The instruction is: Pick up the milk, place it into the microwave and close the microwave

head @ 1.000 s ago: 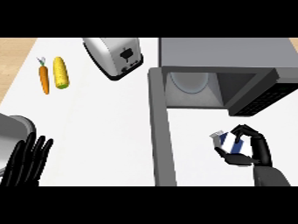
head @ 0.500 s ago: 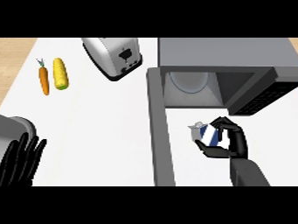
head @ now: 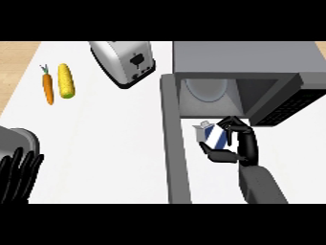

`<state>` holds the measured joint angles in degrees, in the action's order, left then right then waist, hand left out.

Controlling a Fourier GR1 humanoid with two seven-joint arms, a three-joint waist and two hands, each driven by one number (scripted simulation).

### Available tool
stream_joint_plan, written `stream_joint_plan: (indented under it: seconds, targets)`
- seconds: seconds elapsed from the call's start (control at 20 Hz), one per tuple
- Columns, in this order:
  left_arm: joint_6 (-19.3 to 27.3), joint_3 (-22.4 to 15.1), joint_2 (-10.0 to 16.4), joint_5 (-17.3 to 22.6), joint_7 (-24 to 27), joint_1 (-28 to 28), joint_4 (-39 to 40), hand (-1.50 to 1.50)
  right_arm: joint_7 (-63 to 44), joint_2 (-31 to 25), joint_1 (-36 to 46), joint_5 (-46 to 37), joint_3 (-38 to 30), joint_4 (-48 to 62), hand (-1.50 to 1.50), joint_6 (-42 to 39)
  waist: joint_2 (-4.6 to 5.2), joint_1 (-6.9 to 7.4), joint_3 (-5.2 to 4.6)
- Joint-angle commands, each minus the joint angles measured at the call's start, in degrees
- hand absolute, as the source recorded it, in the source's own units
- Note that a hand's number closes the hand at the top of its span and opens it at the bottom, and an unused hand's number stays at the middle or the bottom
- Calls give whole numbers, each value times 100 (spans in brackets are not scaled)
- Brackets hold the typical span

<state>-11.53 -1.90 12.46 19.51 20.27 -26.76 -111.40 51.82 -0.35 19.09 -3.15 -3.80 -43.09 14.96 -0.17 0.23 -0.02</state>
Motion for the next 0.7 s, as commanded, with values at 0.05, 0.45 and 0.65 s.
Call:
stream_joint_plan:
  seconds: [0.05, 0.45, 0.65]
  targets:
    - [-158, 65, -81, -164, 179, -69, 131, -150, -681, 34, 30, 262, 794, -486, 150, 1077, 7, 24, 1]
    - [-212, 348, -184, -3, -249, 232, 182, -150, -1576, -92, 889, -277, 287, -206, 150, 1078, 19, 25, 3]
    - [-459, 482, -61, 30, -125, 391, 483, -150, -1784, -373, 1451, -518, 169, 576, 150, 1226, 34, 60, 3]
